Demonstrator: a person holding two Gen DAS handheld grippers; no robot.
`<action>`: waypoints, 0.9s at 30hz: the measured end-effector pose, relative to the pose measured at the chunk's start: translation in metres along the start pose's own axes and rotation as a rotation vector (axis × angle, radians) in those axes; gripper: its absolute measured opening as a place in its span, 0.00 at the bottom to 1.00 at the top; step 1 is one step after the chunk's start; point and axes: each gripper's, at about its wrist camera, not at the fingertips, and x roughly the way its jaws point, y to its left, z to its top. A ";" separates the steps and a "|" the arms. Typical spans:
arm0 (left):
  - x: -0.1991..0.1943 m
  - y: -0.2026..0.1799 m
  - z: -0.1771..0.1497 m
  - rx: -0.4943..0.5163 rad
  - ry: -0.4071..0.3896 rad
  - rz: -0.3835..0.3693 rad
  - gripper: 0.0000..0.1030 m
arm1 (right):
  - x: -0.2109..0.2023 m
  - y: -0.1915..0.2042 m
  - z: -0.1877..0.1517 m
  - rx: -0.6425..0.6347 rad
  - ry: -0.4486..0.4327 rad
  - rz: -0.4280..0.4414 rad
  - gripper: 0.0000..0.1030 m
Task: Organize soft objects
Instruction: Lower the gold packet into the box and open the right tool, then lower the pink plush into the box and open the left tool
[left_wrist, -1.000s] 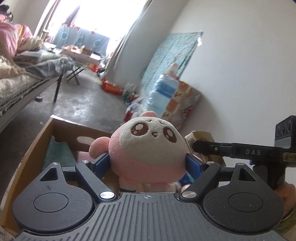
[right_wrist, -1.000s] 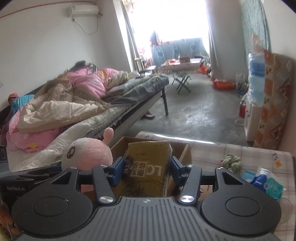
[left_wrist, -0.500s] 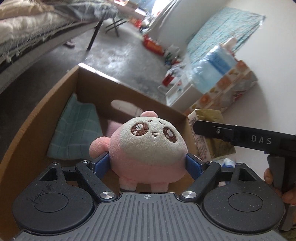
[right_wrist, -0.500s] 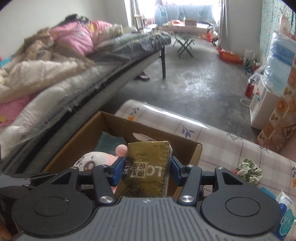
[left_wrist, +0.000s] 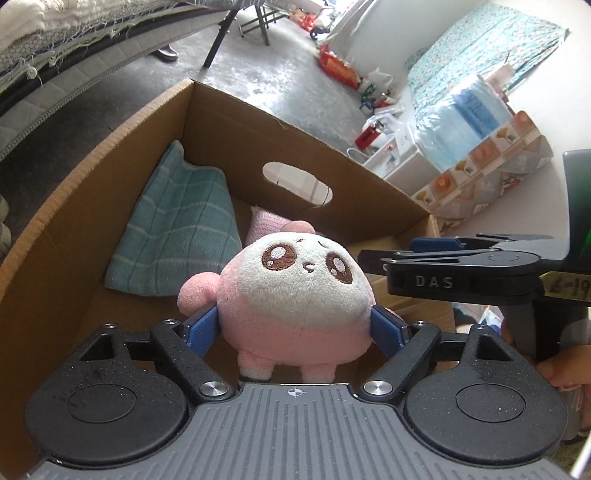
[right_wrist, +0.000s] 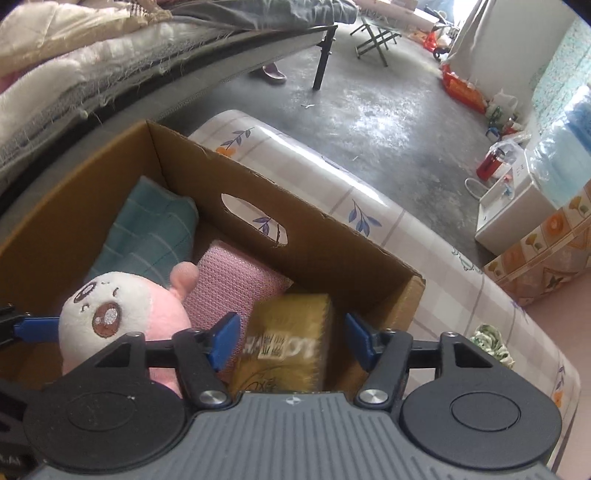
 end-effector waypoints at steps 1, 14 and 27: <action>0.001 -0.001 0.000 0.004 0.000 0.000 0.83 | 0.000 0.000 0.000 -0.004 -0.003 -0.002 0.65; -0.005 -0.016 -0.004 0.020 0.026 -0.058 0.83 | -0.090 -0.041 -0.037 0.163 -0.247 0.142 0.66; 0.043 -0.018 -0.012 -0.166 0.230 -0.137 0.83 | -0.169 -0.070 -0.146 0.305 -0.460 0.248 0.66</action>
